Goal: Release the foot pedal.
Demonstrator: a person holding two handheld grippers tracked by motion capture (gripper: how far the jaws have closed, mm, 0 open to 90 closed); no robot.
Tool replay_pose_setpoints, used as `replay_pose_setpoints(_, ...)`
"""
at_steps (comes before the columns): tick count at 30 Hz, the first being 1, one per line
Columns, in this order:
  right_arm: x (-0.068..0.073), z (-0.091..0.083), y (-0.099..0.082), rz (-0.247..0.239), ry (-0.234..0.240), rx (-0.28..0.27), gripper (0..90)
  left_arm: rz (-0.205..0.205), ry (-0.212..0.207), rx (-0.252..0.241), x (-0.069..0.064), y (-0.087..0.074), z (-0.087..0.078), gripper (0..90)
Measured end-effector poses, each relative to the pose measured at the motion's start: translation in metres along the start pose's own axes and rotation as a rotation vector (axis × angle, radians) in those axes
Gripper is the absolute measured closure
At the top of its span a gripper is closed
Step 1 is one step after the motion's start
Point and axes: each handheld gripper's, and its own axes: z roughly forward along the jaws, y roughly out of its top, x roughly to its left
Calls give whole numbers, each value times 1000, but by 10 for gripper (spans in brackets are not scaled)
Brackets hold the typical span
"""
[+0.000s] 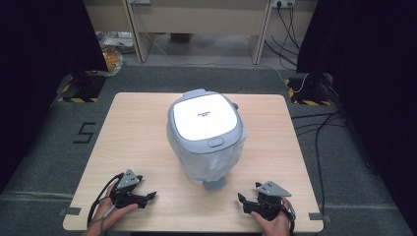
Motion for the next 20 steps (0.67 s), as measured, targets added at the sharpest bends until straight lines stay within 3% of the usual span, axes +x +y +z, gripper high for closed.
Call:
replay_pose_setpoints(12, -6, -2, -5, 1, -13, 88, 191, 1, 0, 1, 0, 0, 0, 158)
replay_pose_setpoints(20, -5, -2, -8, -22, -22, 84, 172, 2, 0, 1, 0, 0, 0, 159)
